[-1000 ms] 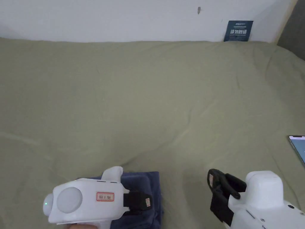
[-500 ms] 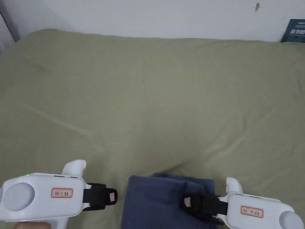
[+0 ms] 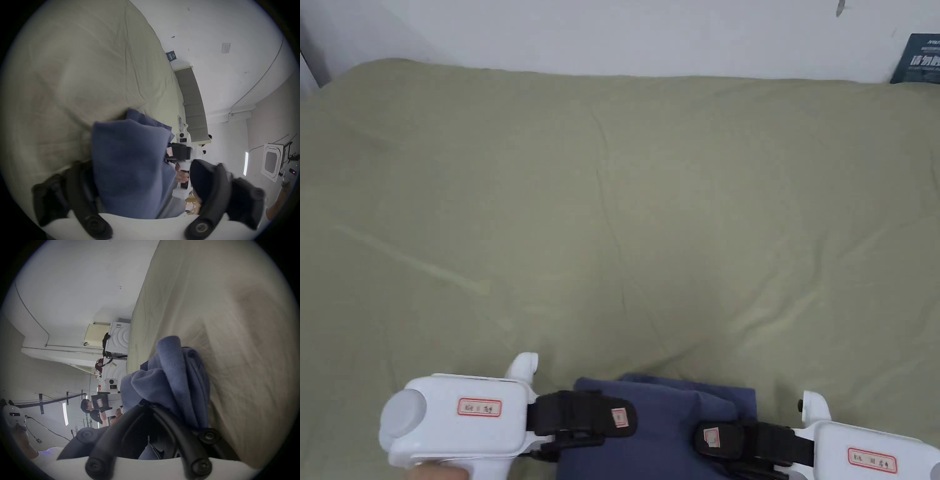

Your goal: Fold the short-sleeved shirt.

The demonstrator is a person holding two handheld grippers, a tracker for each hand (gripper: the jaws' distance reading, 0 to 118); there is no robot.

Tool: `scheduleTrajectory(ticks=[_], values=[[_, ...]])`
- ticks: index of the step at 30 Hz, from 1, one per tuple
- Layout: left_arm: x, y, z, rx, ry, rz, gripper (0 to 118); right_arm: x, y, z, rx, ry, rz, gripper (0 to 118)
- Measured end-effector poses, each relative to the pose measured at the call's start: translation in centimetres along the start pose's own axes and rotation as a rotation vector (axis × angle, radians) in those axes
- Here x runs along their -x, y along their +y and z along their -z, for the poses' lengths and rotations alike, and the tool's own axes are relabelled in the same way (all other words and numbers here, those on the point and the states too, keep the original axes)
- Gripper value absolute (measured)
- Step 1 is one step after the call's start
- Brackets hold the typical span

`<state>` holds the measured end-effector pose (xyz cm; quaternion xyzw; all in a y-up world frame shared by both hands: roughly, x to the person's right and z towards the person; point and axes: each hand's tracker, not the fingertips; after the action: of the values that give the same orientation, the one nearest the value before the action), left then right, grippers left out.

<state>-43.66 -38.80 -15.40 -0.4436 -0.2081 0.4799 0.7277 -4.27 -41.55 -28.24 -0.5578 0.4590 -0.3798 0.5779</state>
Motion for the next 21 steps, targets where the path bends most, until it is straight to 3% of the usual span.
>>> scheduleTrajectory(ticks=[1, 2, 5, 9, 12, 16, 21], values=[[0.1, 0.2, 0.2, -0.006, 0.032, 0.013, 54, 0.4, -0.1, -0.2, -0.008, -0.009, -0.003, 2], [0.2, 0.2, 0.3, -0.011, 0.102, 0.042, 36, 1.0, -0.1, -0.6, -0.022, -0.031, -0.021, 2], [0.1, 0.7, -1.3, -0.004, 0.073, 0.018, 36, 4.0, -0.4, -1.7, -0.06, -0.135, -0.129, 2], [-0.2, 3.5, -7.2, -0.065, 0.124, 0.063, 36, 7.0, -0.2, -3.4, -0.105, -0.136, -0.202, 2], [1.6, 7.0, -14.5, -0.112, 0.251, 0.088, 36, 8.7, 0.4, -4.0, -0.135, -0.161, -0.261, 2], [3.4, 10.0, -24.0, -0.152, 0.393, 0.073, 36, 9.7, 1.4, -4.0, -0.147, -0.177, -0.287, 2], [9.1, 14.1, -33.7, -0.22, 0.437, 0.014, 36, 10.5, 2.8, -3.4, -0.17, -0.217, -0.314, 2]])
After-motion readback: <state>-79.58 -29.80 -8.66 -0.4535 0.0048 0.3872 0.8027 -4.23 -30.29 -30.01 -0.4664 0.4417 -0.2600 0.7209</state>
